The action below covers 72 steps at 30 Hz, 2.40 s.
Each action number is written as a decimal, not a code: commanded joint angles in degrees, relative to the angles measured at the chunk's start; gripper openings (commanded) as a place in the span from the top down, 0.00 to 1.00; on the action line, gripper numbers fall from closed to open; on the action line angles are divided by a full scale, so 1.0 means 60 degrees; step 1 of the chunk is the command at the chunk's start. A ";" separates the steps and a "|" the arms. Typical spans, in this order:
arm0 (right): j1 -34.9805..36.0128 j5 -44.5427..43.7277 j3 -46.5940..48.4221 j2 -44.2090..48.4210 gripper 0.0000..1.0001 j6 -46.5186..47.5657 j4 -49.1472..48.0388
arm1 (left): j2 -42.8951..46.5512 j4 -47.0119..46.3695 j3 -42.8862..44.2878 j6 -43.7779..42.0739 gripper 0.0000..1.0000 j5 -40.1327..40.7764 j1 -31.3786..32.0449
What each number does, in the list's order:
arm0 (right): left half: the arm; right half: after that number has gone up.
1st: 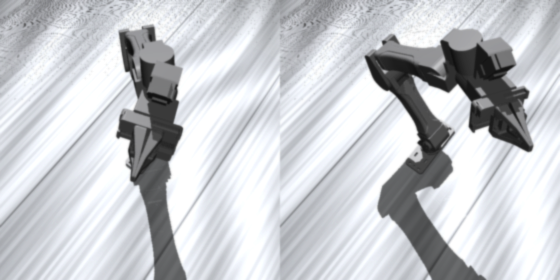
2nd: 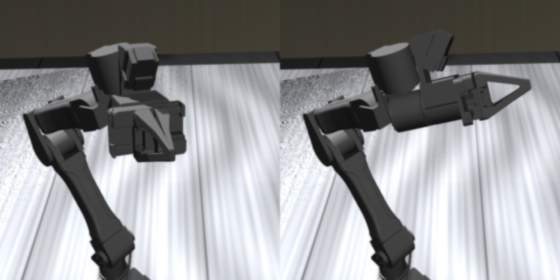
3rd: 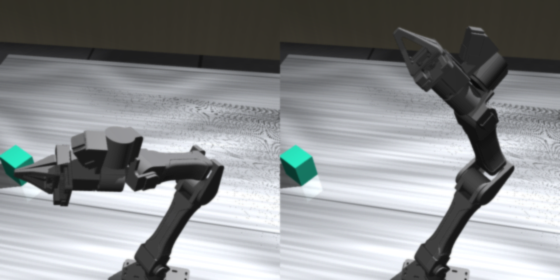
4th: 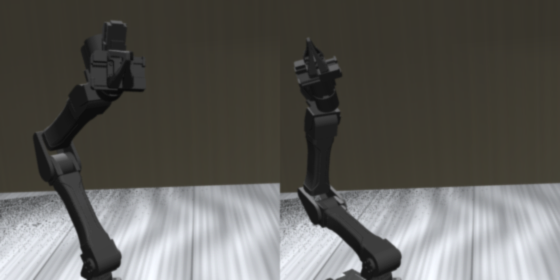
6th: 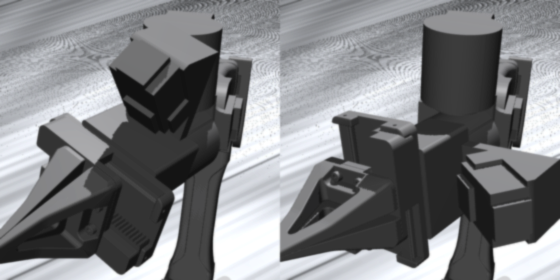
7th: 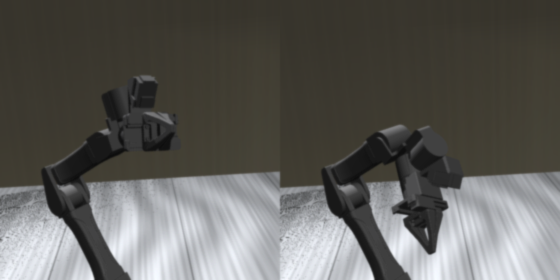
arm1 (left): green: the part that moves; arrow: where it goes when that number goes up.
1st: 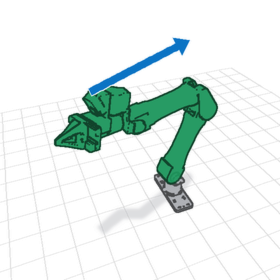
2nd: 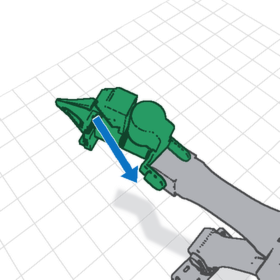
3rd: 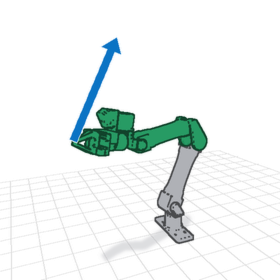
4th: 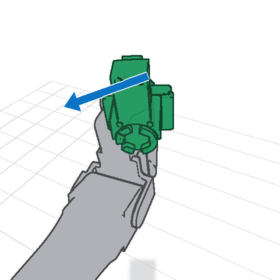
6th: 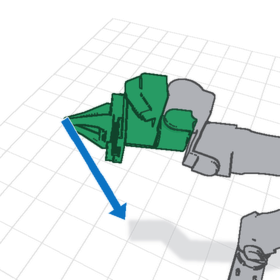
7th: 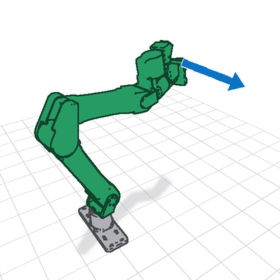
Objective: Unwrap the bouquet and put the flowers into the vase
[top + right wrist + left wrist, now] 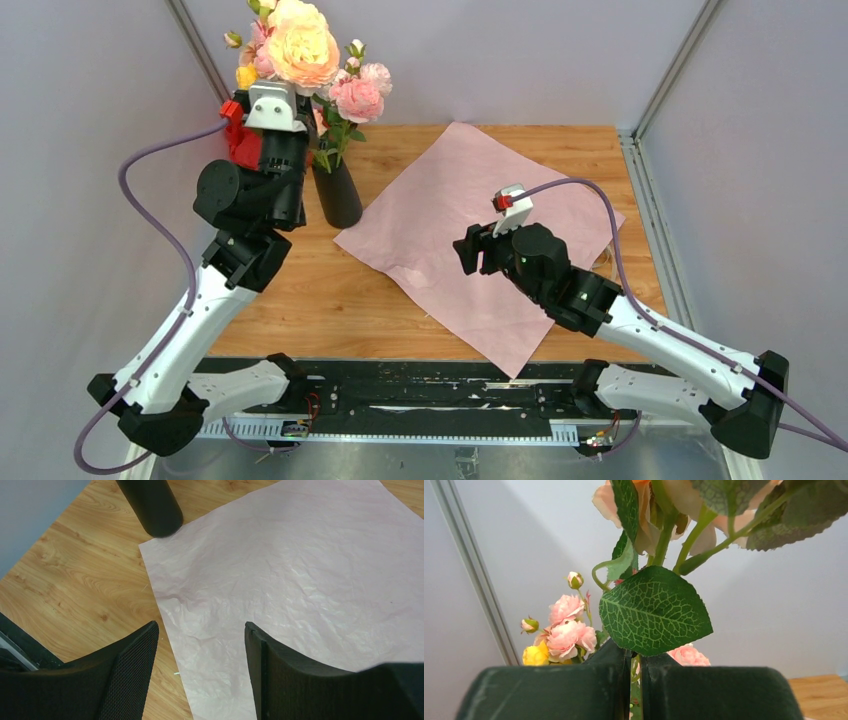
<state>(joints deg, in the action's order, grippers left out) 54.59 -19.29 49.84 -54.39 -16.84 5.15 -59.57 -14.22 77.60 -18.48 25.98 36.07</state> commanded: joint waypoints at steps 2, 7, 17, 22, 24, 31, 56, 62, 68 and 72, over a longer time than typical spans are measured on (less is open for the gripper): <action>-0.0191 0.0154 -0.0168 0.0013 0.33 0.0112 -0.0072 | -0.0296 -0.0454 0.0305 -0.0483 1.00 0.0290 -0.0036; -0.0220 0.0264 -0.0220 0.0042 0.33 0.0120 -0.0047 | -0.0447 -0.0880 -0.0243 -0.0722 1.00 0.0528 -0.0172; -0.0250 0.0465 -0.0234 0.0019 0.34 0.0167 0.0101 | -0.0816 -0.1810 -0.1279 0.0275 1.00 -0.0487 -0.1385; -0.0278 0.0402 -0.0331 0.0085 0.34 0.0149 0.0122 | -0.0744 -0.1860 -0.1314 0.0557 1.00 -0.0818 -0.1501; -0.0293 0.0390 -0.0342 0.0072 0.34 0.0142 0.0126 | -0.0540 -0.1864 -0.1309 0.0693 1.00 -0.0986 -0.1501; -0.0338 0.0482 -0.0361 -0.0080 0.34 0.0101 0.0097 | -0.0305 -0.1769 -0.1094 0.0838 1.00 -0.1297 -0.1509; -0.0693 0.0793 -0.0428 -0.0613 0.34 0.0041 -0.0172 | -0.0463 -0.2096 -0.0956 0.0651 1.00 -0.1375 -0.1501; -0.0719 0.0855 -0.0483 -0.0698 0.34 -0.0006 -0.0199 | -0.0908 -0.2300 -0.1382 0.0861 1.00 -0.1119 -0.1516; -0.0802 0.0855 -0.0638 -0.0688 0.34 -0.0026 -0.0202 | -0.1211 -0.2482 -0.1952 0.0967 1.00 -0.0689 -0.1530; -0.0864 0.0943 -0.0683 -0.0754 0.34 -0.0063 -0.0242 | -0.1433 -0.2602 -0.2445 0.1115 1.00 -0.0429 -0.1633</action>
<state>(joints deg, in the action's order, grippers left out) 50.37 -14.46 46.63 -58.52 -16.75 4.25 -67.20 -26.81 64.93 -13.02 20.53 27.18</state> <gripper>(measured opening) 0.662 0.033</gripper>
